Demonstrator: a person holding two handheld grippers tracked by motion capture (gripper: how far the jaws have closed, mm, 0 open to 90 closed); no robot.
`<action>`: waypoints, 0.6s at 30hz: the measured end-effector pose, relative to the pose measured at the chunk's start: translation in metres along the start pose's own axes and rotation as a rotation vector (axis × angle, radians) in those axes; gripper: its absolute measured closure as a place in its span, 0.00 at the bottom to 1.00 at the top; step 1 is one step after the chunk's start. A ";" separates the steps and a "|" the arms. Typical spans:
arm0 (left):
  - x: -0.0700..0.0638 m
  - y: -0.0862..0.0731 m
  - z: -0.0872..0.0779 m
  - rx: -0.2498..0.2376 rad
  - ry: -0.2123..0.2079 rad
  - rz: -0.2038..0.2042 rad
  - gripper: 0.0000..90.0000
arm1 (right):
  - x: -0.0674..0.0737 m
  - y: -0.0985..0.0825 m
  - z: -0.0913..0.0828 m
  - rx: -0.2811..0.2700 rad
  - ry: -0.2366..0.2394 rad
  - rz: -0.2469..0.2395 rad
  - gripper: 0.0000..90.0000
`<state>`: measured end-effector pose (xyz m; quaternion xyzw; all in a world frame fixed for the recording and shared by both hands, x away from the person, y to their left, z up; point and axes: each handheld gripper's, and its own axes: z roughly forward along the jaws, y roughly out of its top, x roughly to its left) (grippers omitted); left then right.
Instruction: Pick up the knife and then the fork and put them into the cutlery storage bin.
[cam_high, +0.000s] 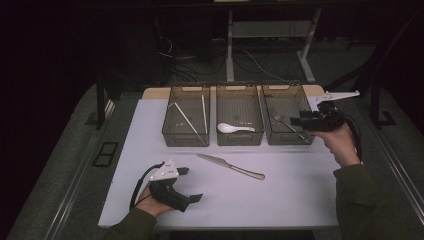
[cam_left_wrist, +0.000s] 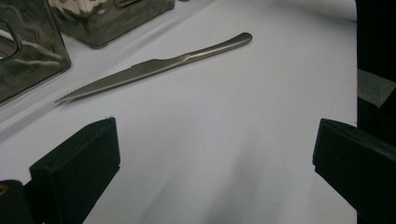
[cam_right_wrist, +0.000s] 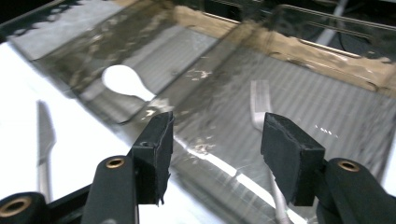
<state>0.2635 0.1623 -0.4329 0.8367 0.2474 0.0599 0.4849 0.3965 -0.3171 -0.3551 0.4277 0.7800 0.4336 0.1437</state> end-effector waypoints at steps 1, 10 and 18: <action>0.000 0.000 0.000 -0.001 0.000 0.000 0.00 | 0.004 -0.002 -0.002 -0.007 0.016 -0.007 0.48; 0.000 0.000 0.000 0.001 0.000 0.004 0.00 | 0.034 -0.027 -0.012 -0.044 0.131 -0.056 0.42; -0.001 0.001 -0.001 0.002 0.000 0.010 0.00 | 0.051 -0.043 -0.003 0.005 0.179 -0.108 0.42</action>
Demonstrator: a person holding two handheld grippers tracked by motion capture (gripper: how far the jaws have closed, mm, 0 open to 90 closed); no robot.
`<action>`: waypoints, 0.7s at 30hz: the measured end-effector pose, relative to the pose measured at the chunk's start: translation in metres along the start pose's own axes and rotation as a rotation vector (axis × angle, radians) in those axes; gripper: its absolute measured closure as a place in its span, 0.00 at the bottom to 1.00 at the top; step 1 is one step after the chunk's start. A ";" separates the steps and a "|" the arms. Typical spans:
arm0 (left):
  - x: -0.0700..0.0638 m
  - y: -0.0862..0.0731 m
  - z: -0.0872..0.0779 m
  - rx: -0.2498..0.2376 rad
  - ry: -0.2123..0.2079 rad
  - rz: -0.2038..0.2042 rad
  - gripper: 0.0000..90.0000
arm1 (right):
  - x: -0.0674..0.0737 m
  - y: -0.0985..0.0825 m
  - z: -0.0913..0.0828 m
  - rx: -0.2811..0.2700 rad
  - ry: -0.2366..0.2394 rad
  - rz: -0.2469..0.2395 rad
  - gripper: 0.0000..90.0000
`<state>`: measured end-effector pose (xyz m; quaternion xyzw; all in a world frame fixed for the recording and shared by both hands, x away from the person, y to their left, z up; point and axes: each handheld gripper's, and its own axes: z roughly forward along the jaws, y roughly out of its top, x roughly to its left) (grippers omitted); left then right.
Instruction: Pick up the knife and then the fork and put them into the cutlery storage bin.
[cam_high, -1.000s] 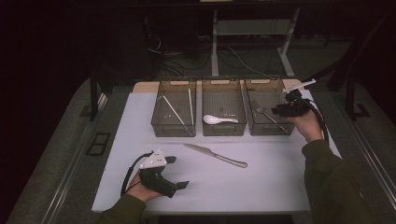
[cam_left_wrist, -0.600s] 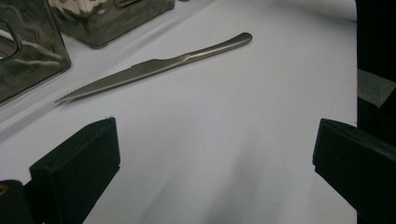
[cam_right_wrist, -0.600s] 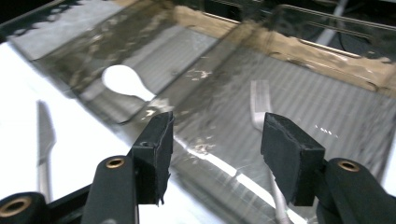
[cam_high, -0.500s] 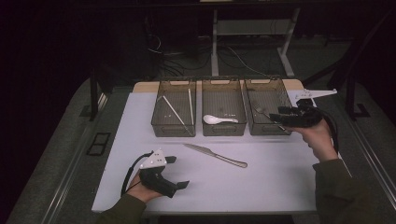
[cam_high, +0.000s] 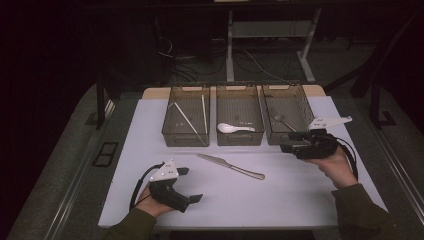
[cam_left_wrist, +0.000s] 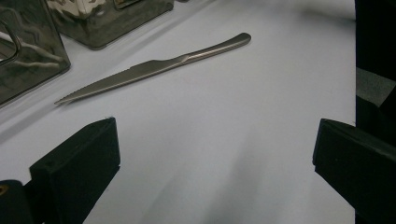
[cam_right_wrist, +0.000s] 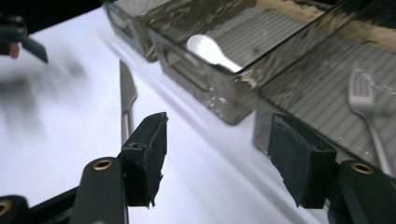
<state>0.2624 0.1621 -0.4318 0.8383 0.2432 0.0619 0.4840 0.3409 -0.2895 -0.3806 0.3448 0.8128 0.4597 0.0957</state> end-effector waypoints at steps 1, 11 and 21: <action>0.000 0.000 0.000 -0.001 -0.001 0.000 0.00 | 0.002 0.000 0.002 0.006 0.009 -0.007 0.42; -0.001 0.000 0.001 0.000 -0.006 -0.001 0.00 | 0.026 0.005 0.025 0.066 0.059 -0.076 0.42; 0.000 0.000 0.002 -0.004 -0.009 -0.007 0.00 | 0.045 0.020 0.054 0.178 0.081 -0.131 0.45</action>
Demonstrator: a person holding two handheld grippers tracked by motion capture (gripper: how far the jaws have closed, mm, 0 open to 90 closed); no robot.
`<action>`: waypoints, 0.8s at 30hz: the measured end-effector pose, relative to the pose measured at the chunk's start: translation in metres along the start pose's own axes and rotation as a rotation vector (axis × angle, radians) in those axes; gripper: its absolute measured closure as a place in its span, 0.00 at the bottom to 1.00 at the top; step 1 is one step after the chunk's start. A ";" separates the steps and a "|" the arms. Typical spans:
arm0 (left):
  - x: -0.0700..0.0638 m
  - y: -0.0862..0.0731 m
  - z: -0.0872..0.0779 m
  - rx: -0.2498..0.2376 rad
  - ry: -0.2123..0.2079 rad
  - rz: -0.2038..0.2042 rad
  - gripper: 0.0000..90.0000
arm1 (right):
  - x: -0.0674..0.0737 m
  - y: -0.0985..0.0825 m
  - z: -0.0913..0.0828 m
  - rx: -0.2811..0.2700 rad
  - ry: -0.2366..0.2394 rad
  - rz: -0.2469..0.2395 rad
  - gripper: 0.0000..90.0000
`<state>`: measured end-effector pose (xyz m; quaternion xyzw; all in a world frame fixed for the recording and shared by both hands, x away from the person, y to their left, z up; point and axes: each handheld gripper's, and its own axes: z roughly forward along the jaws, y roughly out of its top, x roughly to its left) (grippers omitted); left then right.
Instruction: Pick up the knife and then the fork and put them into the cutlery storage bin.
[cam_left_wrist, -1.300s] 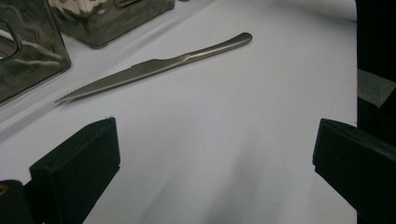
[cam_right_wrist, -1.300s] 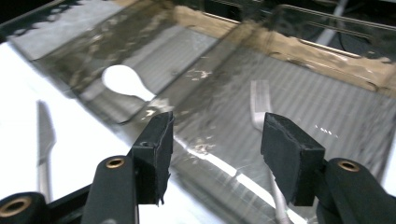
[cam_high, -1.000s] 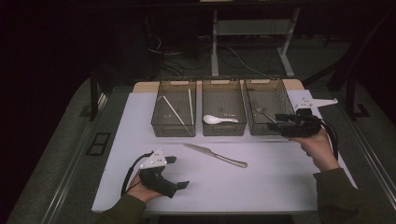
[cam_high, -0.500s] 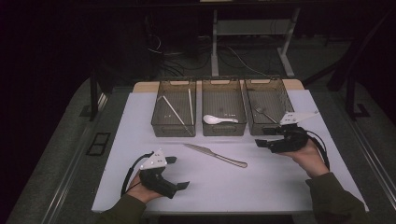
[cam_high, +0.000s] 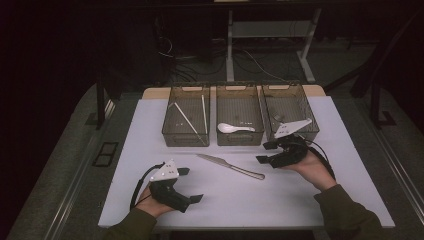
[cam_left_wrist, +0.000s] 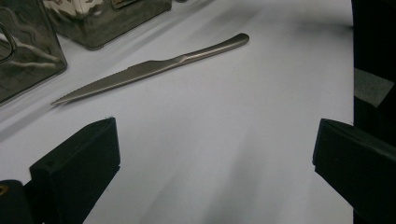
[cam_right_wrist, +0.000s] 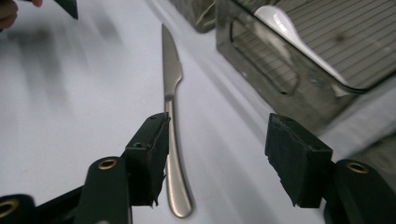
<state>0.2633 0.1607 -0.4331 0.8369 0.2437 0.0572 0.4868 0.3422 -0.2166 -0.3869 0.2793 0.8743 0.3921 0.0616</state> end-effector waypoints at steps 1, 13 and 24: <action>0.000 0.000 0.000 0.000 0.000 -0.001 0.00 | 0.002 0.003 0.003 0.018 0.001 -0.004 0.46; -0.001 0.000 0.000 0.001 -0.005 0.001 0.00 | 0.017 0.033 0.038 0.215 0.020 -0.088 0.54; -0.001 0.000 0.001 -0.005 -0.007 -0.003 0.00 | 0.024 0.046 0.062 0.340 0.027 -0.137 0.68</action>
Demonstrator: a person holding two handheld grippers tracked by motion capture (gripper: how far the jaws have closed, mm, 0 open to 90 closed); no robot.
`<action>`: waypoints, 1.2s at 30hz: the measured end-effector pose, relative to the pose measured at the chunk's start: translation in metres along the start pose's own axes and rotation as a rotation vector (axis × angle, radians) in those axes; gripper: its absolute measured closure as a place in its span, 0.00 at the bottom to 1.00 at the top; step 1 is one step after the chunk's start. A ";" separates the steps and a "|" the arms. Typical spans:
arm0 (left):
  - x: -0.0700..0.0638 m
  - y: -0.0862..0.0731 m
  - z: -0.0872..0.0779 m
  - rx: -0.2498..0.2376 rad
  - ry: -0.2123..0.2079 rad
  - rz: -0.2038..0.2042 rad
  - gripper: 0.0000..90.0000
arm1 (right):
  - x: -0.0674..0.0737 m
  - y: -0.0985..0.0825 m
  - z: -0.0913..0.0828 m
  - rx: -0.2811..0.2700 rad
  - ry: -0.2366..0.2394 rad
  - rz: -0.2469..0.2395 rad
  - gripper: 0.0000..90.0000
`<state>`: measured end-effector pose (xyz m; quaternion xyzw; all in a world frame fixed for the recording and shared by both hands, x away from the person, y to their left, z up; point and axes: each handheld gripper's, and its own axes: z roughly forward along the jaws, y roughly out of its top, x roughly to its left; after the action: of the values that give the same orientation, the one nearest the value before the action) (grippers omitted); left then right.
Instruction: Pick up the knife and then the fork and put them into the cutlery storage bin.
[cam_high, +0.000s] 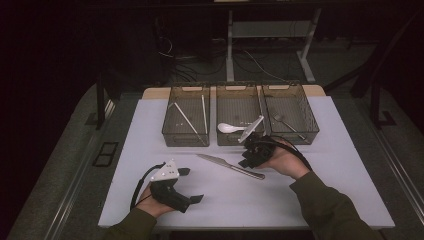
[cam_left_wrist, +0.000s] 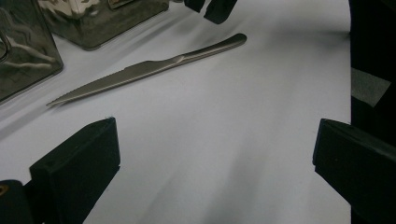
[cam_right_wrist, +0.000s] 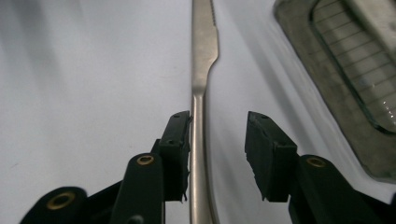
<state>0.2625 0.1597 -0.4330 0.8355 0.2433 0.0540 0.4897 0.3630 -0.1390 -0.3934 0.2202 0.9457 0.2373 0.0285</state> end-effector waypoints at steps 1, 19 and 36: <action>0.000 0.000 0.000 0.000 0.000 0.000 0.00 | 0.001 0.002 0.003 0.018 0.006 -0.005 0.69; 0.000 0.000 0.000 0.002 -0.005 0.006 0.00 | 0.009 0.028 0.040 0.224 0.020 -0.079 0.82; -0.001 0.001 0.000 0.006 -0.006 0.014 0.00 | 0.017 0.054 0.056 0.437 -0.050 -0.080 0.89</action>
<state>0.2618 0.1589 -0.4322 0.8387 0.2363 0.0541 0.4877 0.3785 -0.0650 -0.4176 0.1891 0.9817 0.0200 0.0131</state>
